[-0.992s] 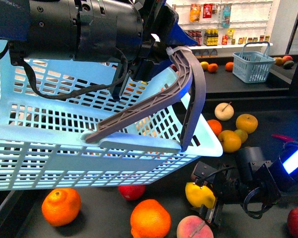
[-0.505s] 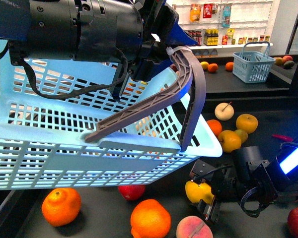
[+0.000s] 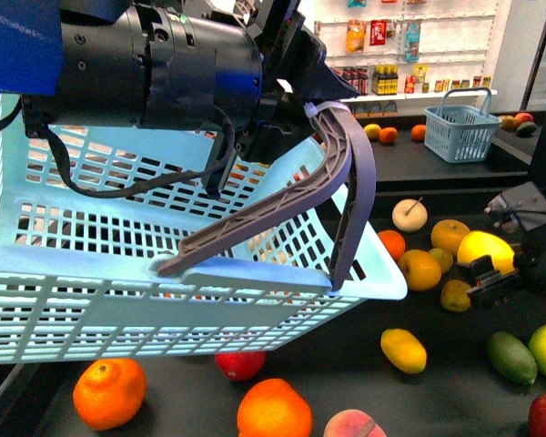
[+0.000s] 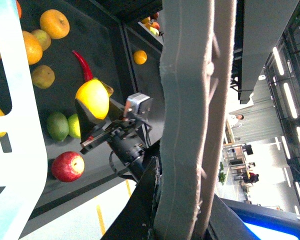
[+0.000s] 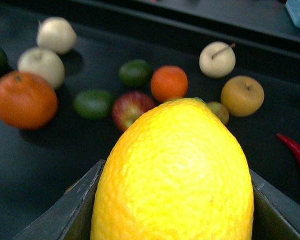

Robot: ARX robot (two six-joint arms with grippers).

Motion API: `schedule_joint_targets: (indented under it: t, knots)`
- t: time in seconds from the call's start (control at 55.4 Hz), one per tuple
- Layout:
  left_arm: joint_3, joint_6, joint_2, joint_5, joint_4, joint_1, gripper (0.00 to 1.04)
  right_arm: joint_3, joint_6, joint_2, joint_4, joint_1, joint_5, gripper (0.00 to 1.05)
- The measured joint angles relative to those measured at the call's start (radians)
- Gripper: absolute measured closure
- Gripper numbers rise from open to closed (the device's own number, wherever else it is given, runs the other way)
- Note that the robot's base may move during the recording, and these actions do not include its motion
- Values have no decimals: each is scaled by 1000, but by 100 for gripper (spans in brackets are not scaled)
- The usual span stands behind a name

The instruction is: Pick lemon from shelf

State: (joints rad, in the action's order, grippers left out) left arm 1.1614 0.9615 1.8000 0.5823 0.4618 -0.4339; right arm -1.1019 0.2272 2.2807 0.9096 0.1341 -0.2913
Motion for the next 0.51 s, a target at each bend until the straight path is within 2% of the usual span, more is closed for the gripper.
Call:
schedule_joint_targets:
  t: [0.198, 0.505]
  knots:
    - [0, 0, 0, -1, 0, 0, 95, 127, -214, -230, 9, -99, 13, 38]
    - [0, 0, 0, -3, 0, -1, 95, 191, -355, -282, 6, -203, 20, 38]
